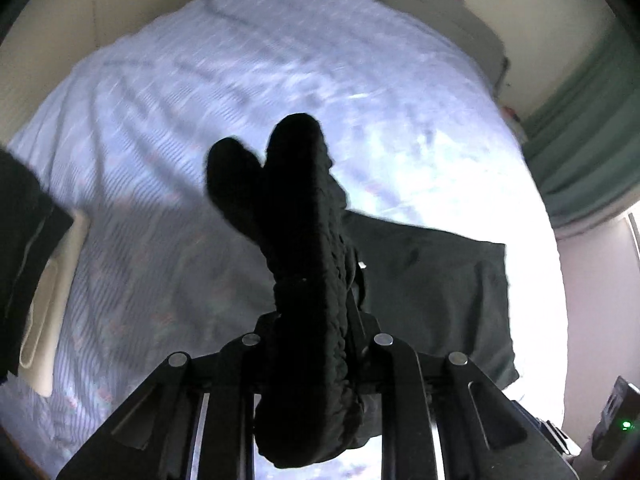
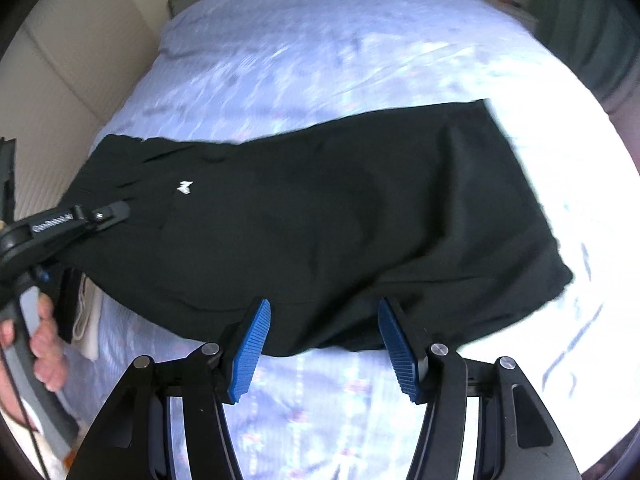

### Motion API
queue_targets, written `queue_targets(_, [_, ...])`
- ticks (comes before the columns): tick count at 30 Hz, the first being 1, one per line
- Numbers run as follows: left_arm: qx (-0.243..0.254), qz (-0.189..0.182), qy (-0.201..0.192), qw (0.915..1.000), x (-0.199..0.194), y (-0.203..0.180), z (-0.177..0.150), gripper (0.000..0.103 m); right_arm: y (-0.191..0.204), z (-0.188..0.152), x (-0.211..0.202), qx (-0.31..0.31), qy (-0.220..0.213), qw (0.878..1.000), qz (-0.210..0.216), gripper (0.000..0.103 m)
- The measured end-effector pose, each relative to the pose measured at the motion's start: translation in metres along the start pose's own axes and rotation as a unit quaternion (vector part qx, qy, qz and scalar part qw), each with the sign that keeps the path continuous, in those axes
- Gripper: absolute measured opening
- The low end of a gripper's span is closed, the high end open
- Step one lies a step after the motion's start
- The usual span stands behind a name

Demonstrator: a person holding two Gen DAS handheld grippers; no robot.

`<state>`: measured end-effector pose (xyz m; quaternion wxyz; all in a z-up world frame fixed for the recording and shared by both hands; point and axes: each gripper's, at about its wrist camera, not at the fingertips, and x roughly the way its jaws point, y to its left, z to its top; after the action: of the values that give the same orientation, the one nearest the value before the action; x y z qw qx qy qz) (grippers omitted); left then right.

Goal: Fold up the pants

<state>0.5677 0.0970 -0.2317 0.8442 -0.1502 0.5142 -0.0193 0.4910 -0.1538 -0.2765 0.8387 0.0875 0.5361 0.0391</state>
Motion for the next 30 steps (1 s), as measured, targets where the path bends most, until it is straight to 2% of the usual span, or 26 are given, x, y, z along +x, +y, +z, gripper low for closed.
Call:
queue_targets(2, [0.014, 0.003, -0.002, 0.9999, -0.002, -0.025, 0.006, 0.021, -0.022, -0.002, -0.015, 0.018, -0.013, 1.000, -0.007, 0.058])
queue_targets(8, [0.062, -0.020, 0.008, 0.9979, -0.001, -0.111, 0.019, 0.020, -0.088, -0.004, -0.055, 0.066, -0.045, 0.997, -0.023, 0.058])
queue_targets(13, [0.108, -0.036, 0.024, 0.9932, 0.021, -0.190, 0.018, 0.020, -0.141, -0.009, -0.077, 0.100, -0.064, 0.992, -0.035, 0.058])
queue_targets(16, [0.141, -0.023, 0.033, 0.9892, 0.043, -0.234, 0.013, 0.020, -0.170, -0.014, -0.083, 0.121, -0.070, 0.989, -0.043, 0.058])
queue_targets(21, [0.199, -0.013, 0.069, 0.9774, 0.107, -0.301, -0.013, 0.020, -0.217, -0.027, -0.084, 0.156, -0.070, 0.984, -0.058, 0.058])
queue_targets(27, [0.243, -0.007, 0.130, 0.9613, 0.174, -0.346, -0.054, 0.020, -0.257, -0.045, -0.071, 0.192, -0.052, 0.977, -0.075, 0.058])
queue_targets(30, [0.274, 0.013, 0.138, 0.9519, 0.196, -0.363, -0.069, 0.025, -0.275, -0.055, -0.063, 0.211, -0.039, 0.974, -0.080, 0.058])
